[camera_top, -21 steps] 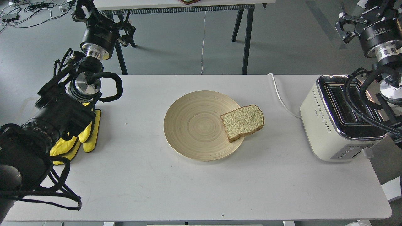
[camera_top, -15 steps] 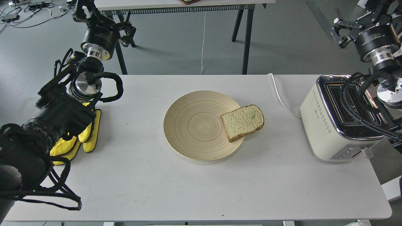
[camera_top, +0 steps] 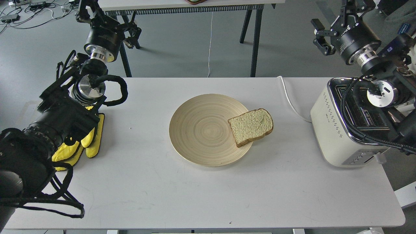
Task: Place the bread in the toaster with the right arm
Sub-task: 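Move the right gripper away from the toaster toward the bread slice, then lower the open right gripper around the bread slice on the plate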
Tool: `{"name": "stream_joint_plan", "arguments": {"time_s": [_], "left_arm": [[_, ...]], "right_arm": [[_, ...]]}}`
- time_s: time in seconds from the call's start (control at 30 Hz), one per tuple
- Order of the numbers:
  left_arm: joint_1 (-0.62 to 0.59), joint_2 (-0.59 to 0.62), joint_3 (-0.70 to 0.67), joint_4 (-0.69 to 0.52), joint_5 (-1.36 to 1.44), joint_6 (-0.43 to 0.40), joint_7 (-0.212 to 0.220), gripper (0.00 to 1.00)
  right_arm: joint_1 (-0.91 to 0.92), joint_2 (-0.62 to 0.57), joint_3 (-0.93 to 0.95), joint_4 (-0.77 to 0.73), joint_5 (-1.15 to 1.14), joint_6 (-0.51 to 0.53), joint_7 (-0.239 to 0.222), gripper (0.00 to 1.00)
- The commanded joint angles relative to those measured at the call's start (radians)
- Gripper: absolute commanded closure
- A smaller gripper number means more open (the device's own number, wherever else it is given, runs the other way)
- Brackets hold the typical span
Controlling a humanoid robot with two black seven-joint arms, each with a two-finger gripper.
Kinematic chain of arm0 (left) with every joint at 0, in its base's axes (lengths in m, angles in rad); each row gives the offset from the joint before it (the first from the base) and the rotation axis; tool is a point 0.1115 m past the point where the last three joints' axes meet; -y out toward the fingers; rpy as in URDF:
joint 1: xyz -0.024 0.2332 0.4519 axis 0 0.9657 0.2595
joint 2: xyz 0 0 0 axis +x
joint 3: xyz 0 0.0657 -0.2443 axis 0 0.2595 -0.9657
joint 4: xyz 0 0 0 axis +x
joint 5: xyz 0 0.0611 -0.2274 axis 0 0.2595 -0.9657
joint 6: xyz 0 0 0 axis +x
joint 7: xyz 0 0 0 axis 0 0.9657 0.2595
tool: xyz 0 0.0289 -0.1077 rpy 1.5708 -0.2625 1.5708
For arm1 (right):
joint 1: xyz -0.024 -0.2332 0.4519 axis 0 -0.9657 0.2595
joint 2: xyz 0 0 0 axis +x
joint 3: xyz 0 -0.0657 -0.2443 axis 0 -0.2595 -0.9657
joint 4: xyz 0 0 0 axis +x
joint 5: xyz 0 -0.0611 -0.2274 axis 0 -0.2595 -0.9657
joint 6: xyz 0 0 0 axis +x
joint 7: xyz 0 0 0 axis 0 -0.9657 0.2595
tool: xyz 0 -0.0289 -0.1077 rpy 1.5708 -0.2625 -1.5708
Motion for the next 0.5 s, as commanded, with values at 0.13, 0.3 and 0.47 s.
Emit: {"name": "stream_joint_plan", "arguments": {"time_s": [0.13,0.3,0.47], "left_arm": [[0.0,0.0,0.0,0.0,0.0,0.001,0.0,0.0],[0.0,0.0,0.0,0.0,0.0,0.001,0.0,0.0],[0.0,0.0,0.0,0.0,0.0,0.003,0.0,0.0]], "right_arm": [[0.035,0.02,-0.278,0.036,-0.386,-0.2,-0.003,0.02],[0.057,0.097,-0.462,0.022,-0.551,-0.287,-0.003,0.02],[0.054,0.137,-0.598,-0.033,-0.583,-0.29,-0.037,0.03]]}}
